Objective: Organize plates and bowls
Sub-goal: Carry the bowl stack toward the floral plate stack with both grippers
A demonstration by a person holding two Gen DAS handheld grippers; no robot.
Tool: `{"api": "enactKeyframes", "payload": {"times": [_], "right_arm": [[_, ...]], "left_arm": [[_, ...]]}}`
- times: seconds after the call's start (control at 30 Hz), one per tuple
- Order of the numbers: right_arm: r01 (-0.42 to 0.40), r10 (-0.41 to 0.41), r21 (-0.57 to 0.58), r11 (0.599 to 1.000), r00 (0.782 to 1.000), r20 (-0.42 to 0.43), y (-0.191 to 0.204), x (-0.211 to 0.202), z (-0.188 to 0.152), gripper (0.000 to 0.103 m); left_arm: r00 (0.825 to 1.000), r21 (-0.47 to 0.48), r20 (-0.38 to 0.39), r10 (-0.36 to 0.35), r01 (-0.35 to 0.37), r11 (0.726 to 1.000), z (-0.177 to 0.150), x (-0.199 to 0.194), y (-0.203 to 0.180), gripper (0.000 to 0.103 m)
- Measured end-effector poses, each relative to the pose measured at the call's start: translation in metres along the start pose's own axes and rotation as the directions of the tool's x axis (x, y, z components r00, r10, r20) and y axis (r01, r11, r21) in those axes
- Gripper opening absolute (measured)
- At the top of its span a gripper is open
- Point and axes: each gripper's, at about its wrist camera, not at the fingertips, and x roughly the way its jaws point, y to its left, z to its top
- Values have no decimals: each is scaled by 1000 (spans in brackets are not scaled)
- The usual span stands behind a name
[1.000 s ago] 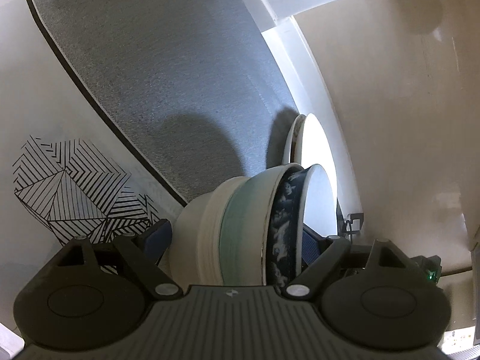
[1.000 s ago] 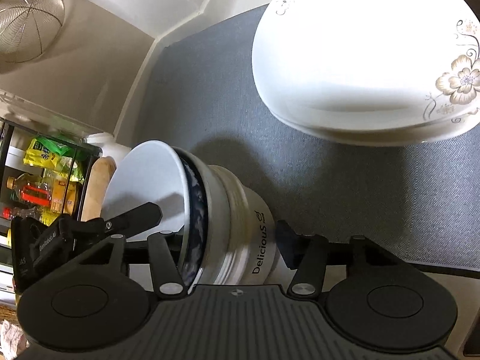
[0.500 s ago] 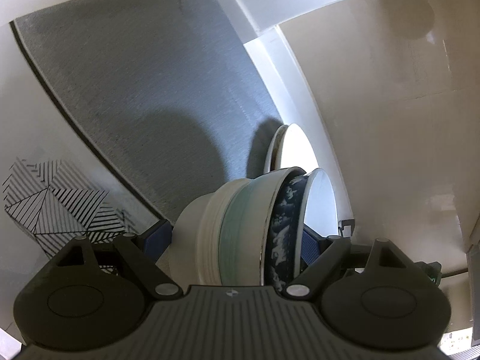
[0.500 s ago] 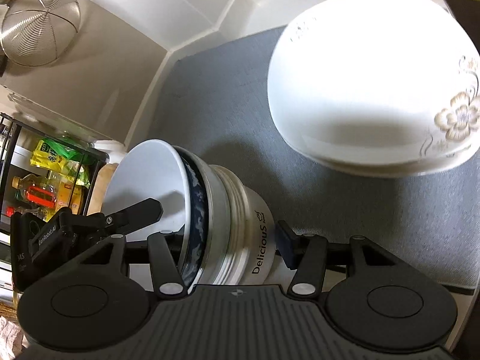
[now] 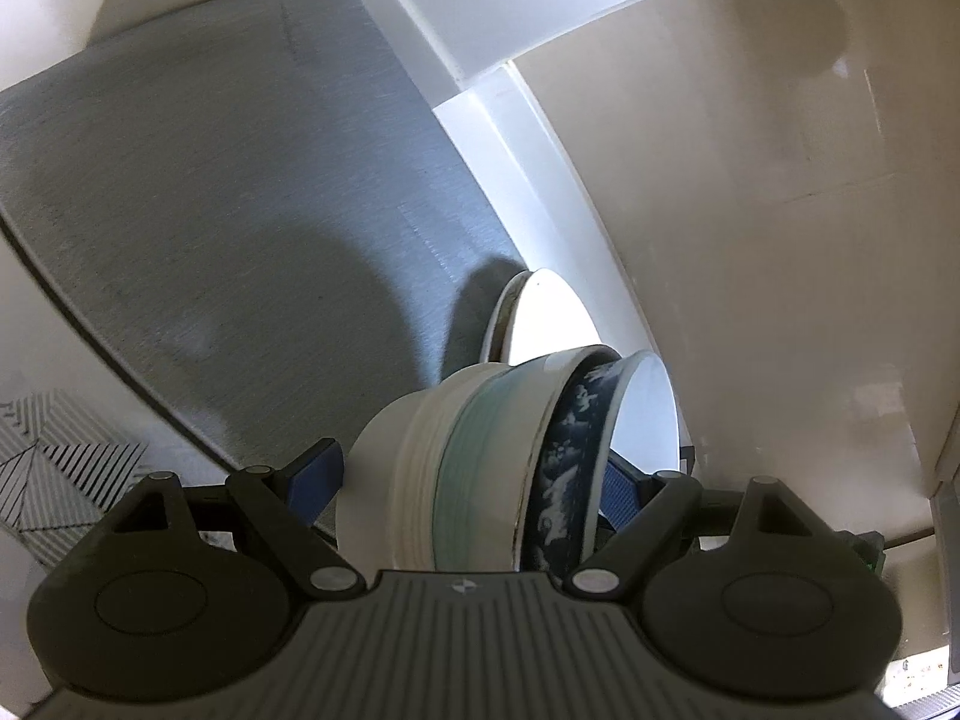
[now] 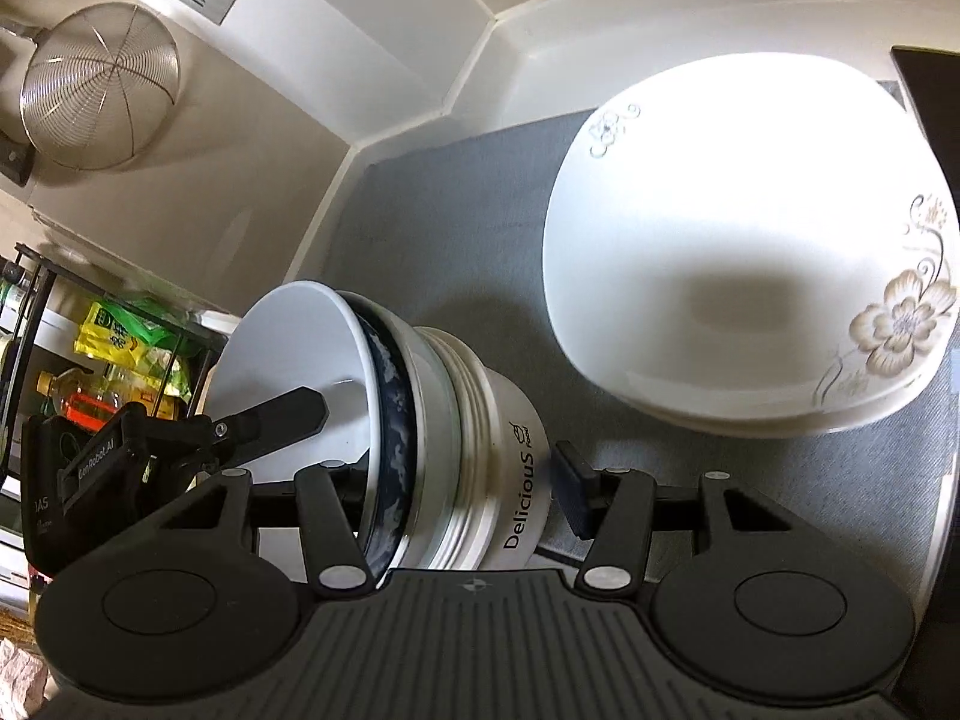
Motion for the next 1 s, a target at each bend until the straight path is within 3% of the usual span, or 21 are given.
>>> {"api": "enactKeyframes", "payload": {"times": [0.2, 0.27, 0.33, 0.4, 0.53, 0.77, 0.9, 1.0], "right_arm": [[12, -12, 8, 1000, 1000, 15, -4, -5, 6, 57], [44, -44, -4, 999, 999, 16, -4, -5, 8, 56], [80, -80, 9, 997, 996, -26, -8, 3, 8, 46], [108, -95, 124, 986, 990, -102, -22, 19, 5, 46], [118, -111, 103, 988, 992, -67, -23, 25, -2, 33], [114, -108, 94, 989, 992, -71, -23, 32, 1, 33], [114, -108, 82, 990, 991, -74, -21, 32, 8, 34], [97, -86, 121, 988, 992, -93, -28, 33, 6, 43]], "left_arm": [[1000, 15, -8, -5, 6, 1000, 3, 7, -8, 89], [999, 39, 10, -52, 51, 998, 6, 3, -17, 89], [998, 87, 22, -64, 62, 994, 9, 8, -27, 89], [999, 111, 27, 19, -22, 994, 8, 22, -29, 88], [999, 8, 5, 39, -39, 999, 13, 29, -1, 83], [999, 21, -13, 51, -51, 998, 13, 29, 8, 81], [994, 83, -7, 111, -110, 990, 11, 29, 8, 85], [991, 88, -34, 132, -129, 988, 9, 30, 15, 86]]}}
